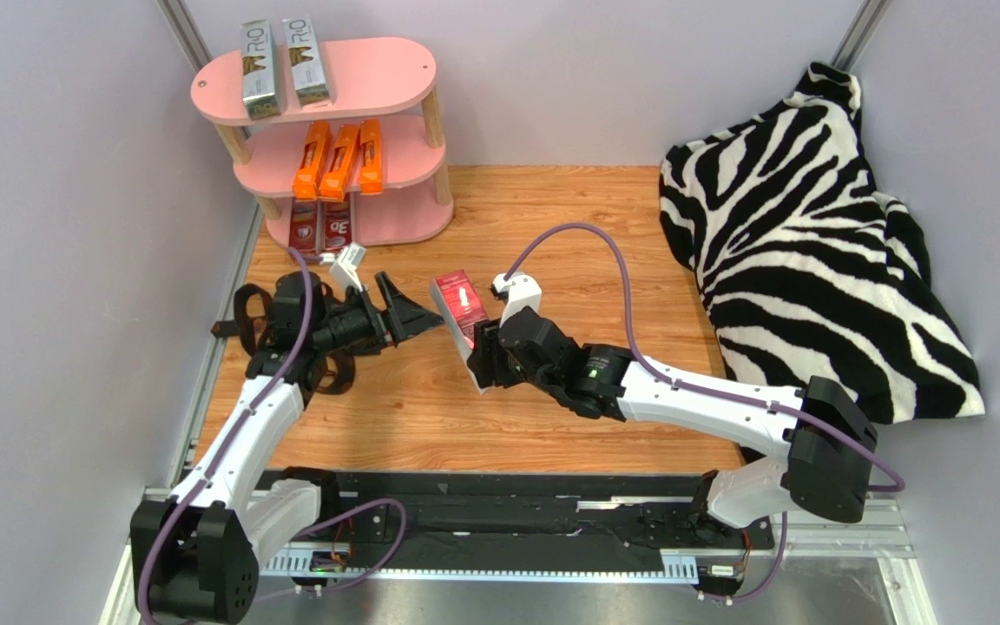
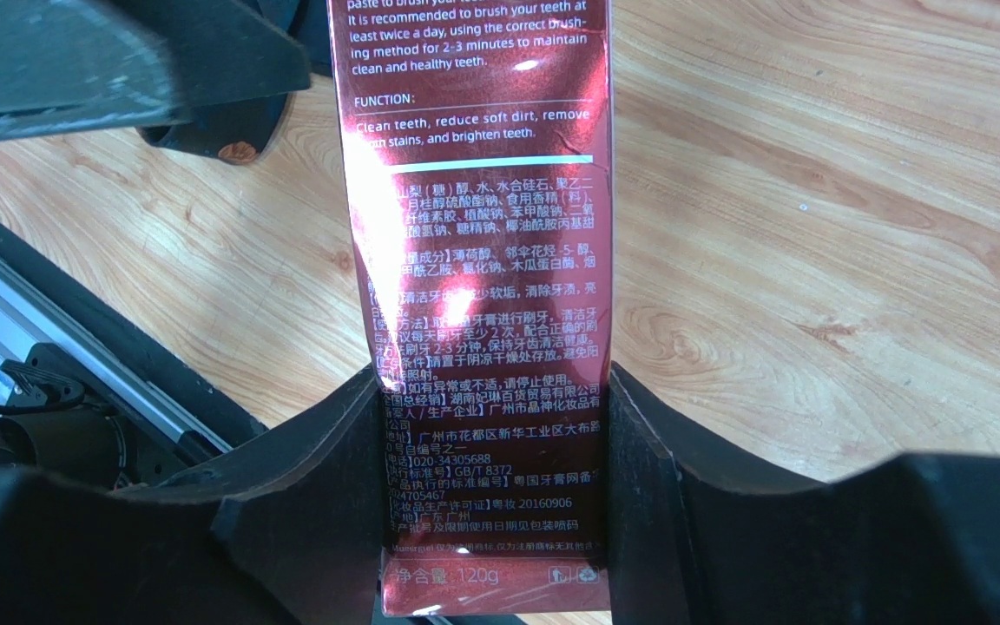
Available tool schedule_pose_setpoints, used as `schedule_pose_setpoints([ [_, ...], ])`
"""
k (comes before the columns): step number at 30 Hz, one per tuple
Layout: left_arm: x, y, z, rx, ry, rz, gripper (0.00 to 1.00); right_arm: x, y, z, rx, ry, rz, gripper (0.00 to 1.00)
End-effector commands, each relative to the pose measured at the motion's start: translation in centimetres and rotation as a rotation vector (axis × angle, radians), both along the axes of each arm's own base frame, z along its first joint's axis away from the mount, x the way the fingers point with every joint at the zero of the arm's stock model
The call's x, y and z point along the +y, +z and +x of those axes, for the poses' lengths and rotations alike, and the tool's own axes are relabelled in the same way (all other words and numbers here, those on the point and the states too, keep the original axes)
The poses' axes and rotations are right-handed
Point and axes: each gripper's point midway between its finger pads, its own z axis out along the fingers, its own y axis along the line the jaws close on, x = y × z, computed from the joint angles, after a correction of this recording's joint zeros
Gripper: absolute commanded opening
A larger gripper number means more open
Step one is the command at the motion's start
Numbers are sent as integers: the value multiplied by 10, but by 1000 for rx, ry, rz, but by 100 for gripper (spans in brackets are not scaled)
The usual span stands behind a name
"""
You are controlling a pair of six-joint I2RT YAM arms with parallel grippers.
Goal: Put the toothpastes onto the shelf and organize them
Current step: Pick up the toothpaste from the center of the board.
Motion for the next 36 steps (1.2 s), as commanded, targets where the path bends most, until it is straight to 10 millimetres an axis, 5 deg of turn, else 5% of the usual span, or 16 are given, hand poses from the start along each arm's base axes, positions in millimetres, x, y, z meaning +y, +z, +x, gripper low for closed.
schedule_pose_setpoints([
  [1, -16, 30, 15, -110, -8, -30, 97, 10, 43, 2, -65, -26, 104, 41],
  [18, -32, 24, 21, -108, -46, -47, 57, 41, 49, -18, -69, 20, 108, 45],
  [28, -38, 60, 20, -199, -122, -45, 47, 39, 57, -26, -90, 75, 145, 78],
  [36, -46, 78, 0, -250, -298, -30, 46, 23, 82, -36, -194, 186, 157, 90],
])
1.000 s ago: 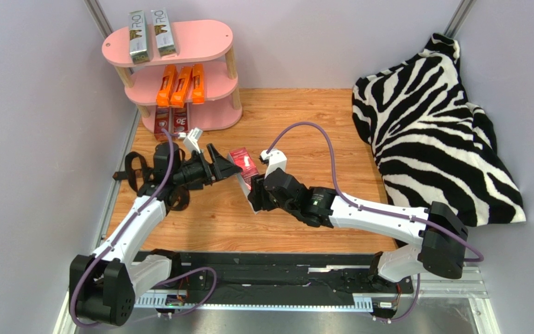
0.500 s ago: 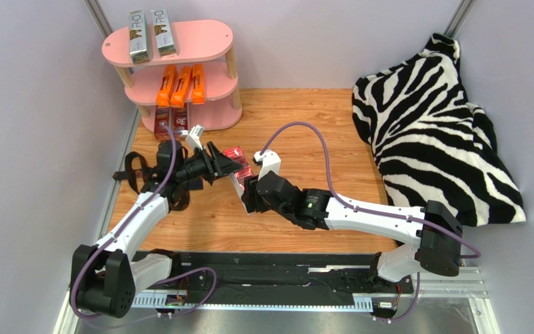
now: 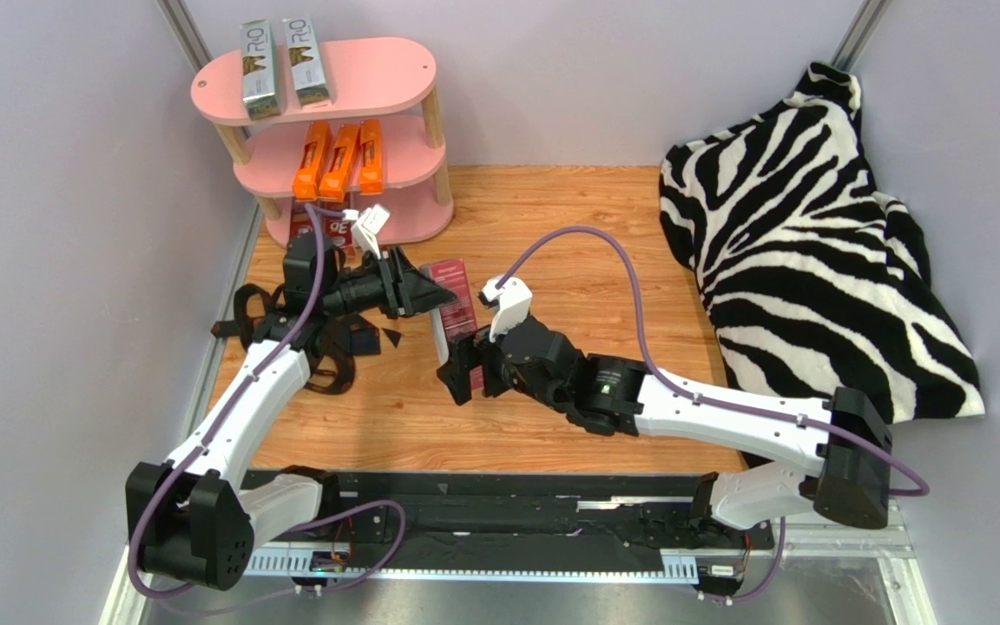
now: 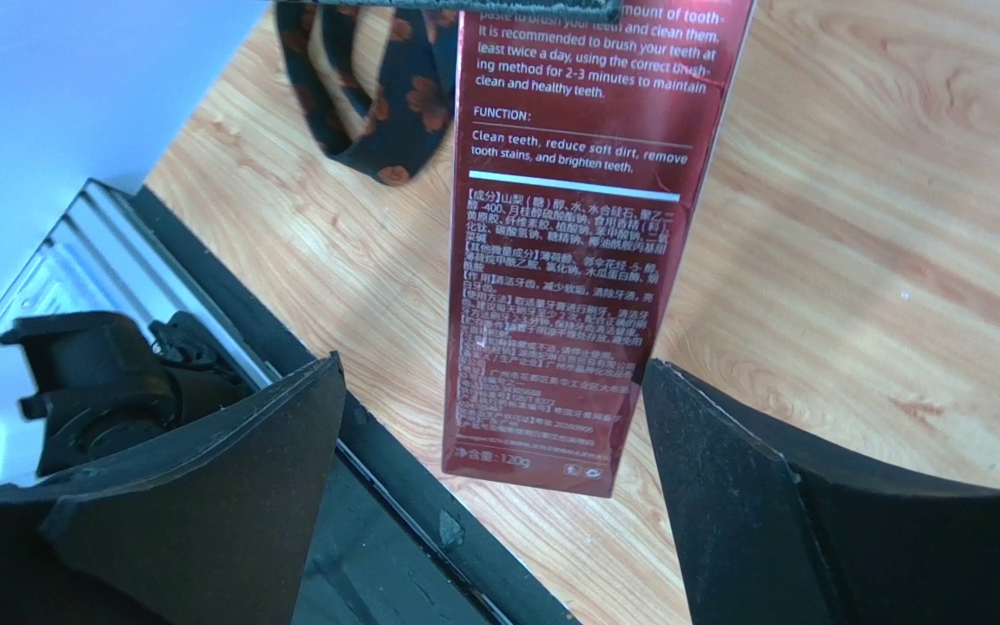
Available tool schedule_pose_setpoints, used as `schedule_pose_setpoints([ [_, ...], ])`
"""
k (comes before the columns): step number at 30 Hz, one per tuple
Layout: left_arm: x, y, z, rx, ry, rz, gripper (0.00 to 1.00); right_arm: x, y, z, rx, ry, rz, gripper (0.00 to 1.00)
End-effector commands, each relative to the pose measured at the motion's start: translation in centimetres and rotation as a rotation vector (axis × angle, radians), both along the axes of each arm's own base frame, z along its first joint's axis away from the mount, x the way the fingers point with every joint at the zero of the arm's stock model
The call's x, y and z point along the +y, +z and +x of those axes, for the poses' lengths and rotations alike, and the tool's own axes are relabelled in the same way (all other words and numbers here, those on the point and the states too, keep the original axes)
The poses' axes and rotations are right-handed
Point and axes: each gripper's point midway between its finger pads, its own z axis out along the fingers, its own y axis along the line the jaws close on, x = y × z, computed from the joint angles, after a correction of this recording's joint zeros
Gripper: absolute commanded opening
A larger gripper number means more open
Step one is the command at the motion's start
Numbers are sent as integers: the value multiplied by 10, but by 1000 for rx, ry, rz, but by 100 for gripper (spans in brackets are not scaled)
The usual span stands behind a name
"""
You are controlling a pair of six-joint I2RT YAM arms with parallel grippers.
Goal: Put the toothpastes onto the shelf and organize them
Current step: Pick up the toothpaste from the center of the board.
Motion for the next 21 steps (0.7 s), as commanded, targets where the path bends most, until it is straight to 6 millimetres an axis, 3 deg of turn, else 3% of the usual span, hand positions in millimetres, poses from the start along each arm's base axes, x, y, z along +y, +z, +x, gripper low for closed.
schedule_pose_setpoints([
  [1, -9, 25, -22, -84, -161, -44, 46, -9, 33, -3, -99, 60, 62, 91],
  [6, -14, 35, -30, -109, -234, -99, 46, -42, 38, -5, -129, 51, 77, 93],
  [7, -15, 35, -33, -91, -253, -114, 46, -52, 51, -5, -145, 44, 115, 95],
  [11, -20, 53, -45, -142, -338, -175, 46, -69, 57, -9, -144, 93, 159, 97],
  [18, -45, 71, -75, -185, -497, -192, 47, -55, 79, -48, -164, 361, 319, 97],
  [21, -52, 75, -82, -195, -532, -195, 47, -50, 83, -51, -154, 384, 346, 97],
])
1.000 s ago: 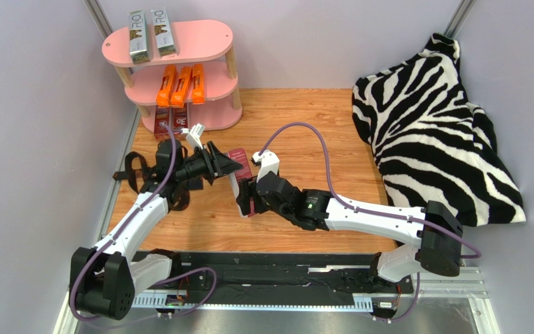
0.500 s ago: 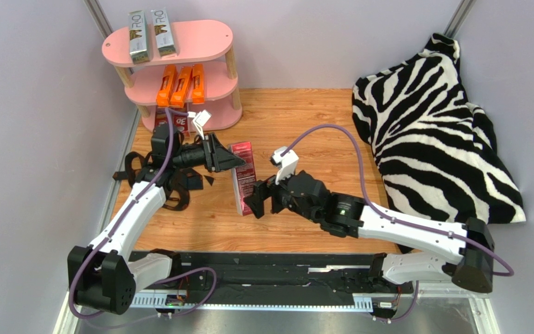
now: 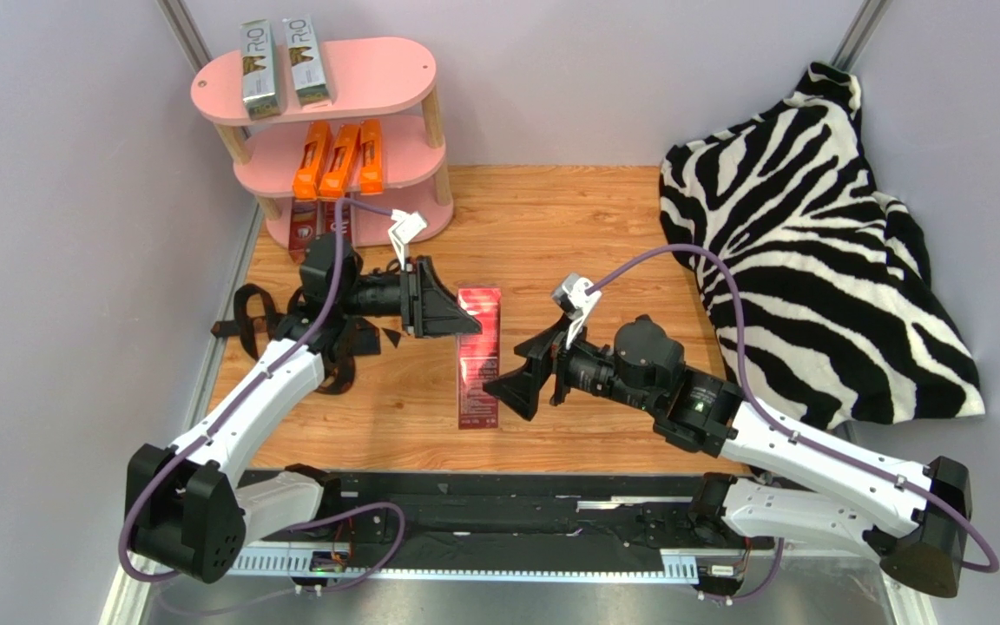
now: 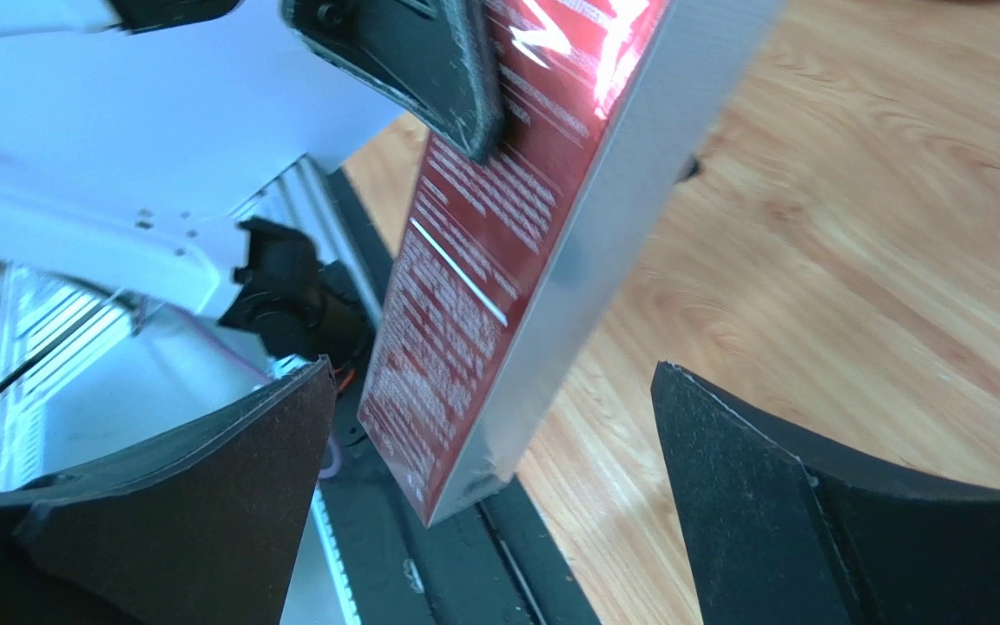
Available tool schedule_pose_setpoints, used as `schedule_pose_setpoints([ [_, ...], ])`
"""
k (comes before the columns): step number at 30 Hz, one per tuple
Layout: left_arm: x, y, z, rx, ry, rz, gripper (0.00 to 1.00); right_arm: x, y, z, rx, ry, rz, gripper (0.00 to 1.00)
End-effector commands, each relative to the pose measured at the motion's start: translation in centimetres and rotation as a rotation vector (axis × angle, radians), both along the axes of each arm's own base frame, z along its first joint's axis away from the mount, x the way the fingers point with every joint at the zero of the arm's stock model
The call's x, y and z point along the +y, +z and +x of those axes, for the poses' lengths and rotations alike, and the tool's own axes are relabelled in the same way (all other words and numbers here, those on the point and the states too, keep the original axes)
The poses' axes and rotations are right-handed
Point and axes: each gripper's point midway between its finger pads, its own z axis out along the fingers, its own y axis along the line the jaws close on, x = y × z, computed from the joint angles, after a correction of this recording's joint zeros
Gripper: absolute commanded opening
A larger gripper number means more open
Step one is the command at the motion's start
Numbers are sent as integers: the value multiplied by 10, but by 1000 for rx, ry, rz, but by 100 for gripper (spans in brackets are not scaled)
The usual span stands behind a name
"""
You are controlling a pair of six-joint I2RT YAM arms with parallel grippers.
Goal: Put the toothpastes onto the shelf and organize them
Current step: Pick up the toothpaste from the center of the board.
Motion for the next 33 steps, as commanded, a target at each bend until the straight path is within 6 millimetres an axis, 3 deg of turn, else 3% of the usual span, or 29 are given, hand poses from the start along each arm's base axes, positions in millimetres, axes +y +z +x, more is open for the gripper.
schedule_pose_setpoints([
  [1, -11, 32, -16, -121, -100, -50, 47, 16, 25, -20, -40, 146, 101, 97],
  [7, -23, 41, -30, -145, -163, -66, 47, 29, 16, -17, 18, 164, 86, 92],
  [13, -26, 40, -30, -139, -182, -79, 46, 34, 17, -20, 31, 187, 112, 58],
  [18, -25, 40, -34, -155, -190, -86, 47, 32, 18, -20, 26, 177, 123, 54],
  [20, -25, 39, -33, -167, -185, -78, 55, 30, 21, -19, 17, 165, 128, 45],
  [22, -25, 36, -30, -151, -166, -57, 71, 28, 23, -18, 11, 158, 135, 38],
  [26, -24, 34, -12, -190, -31, 14, 86, 20, 28, -12, 4, 98, 142, 36],
  [33, -18, 36, 7, -194, 125, 50, 87, -8, 32, 6, -13, -75, 160, 24],
])
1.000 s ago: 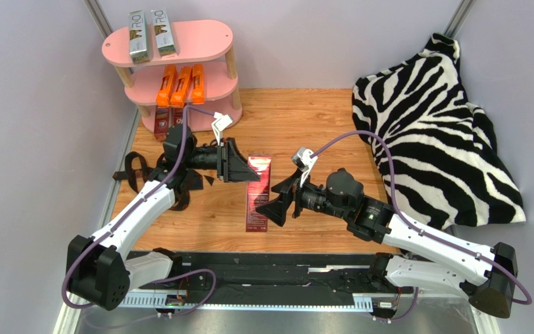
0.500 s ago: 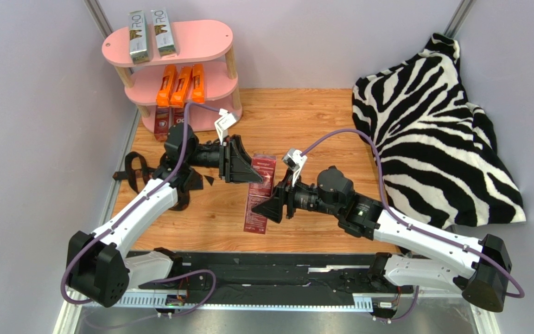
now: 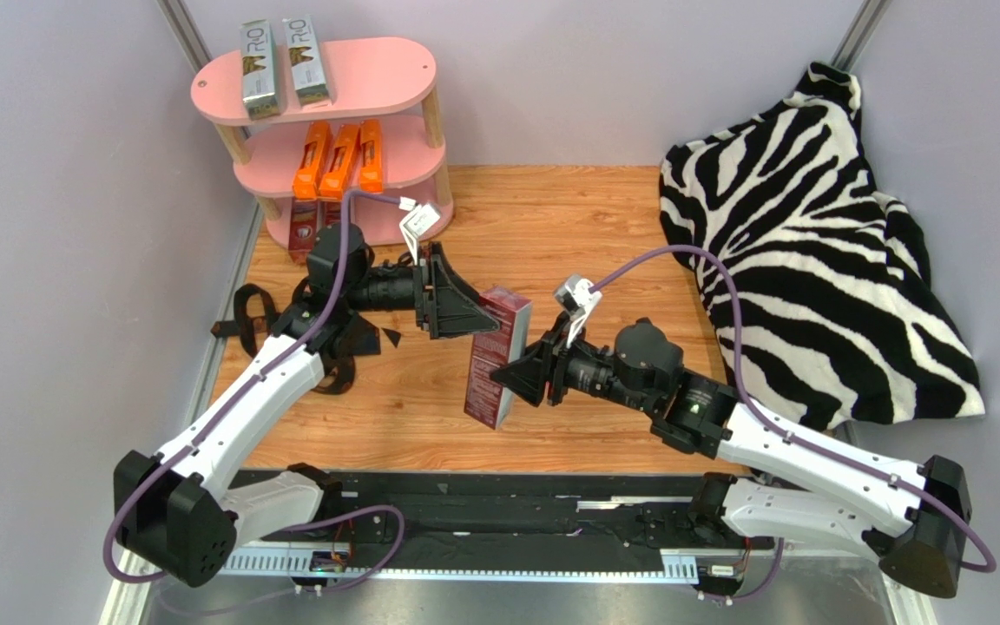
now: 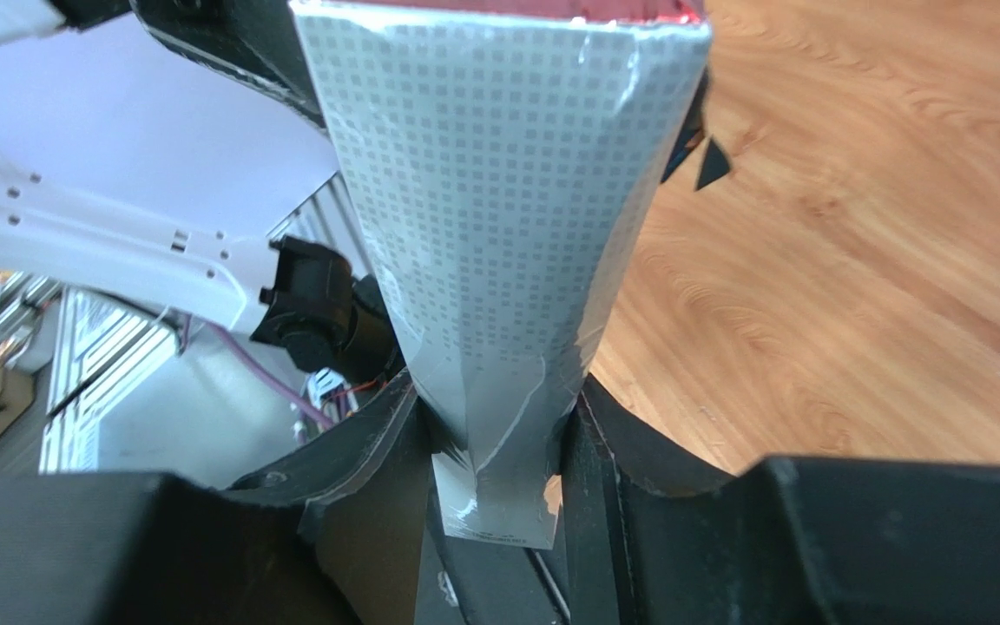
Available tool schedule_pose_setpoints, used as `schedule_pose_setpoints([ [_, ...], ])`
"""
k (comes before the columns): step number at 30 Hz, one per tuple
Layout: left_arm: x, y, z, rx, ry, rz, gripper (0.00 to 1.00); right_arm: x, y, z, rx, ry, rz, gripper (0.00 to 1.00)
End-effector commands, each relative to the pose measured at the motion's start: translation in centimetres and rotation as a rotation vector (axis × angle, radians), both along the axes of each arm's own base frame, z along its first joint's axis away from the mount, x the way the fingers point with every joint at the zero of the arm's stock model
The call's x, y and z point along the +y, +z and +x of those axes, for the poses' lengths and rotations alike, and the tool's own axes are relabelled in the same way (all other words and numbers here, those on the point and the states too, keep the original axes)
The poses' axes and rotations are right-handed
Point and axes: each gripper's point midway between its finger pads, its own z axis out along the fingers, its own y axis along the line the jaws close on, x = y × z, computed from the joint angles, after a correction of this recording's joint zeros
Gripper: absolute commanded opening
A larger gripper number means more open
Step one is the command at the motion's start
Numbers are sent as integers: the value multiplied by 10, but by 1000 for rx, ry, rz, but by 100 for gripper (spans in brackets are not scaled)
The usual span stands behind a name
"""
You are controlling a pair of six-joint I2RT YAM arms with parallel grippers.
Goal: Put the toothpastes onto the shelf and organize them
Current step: Pick up the toothpaste from the center of the board.
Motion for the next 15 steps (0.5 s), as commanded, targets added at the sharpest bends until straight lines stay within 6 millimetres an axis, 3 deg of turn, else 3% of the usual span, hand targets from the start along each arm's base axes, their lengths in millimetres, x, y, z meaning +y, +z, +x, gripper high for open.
schedule_pose_setpoints([
  [1, 7, 13, 15, -88, 135, 23, 87, -20, 35, 14, -62, -132, 97, 24],
  [6, 6, 4, 22, -73, 151, 43, 88, -46, 37, 28, -56, -283, 122, 24],
  [11, 7, 1, 18, -45, 168, -23, 89, -98, 58, 35, -31, -487, 300, 24],
  [12, 6, 8, 18, -79, 162, -61, 89, -103, 49, 35, -28, -502, 308, 24],
  [13, 5, 9, 17, -72, 149, -82, 89, -115, 63, 31, -46, -512, 387, 24],
  [14, 2, 2, 16, -19, 131, -93, 89, -122, 64, 32, -43, -541, 411, 24],
  [15, 1, 8, 16, -48, 119, -122, 89, -127, 59, 33, -40, -559, 422, 24],
])
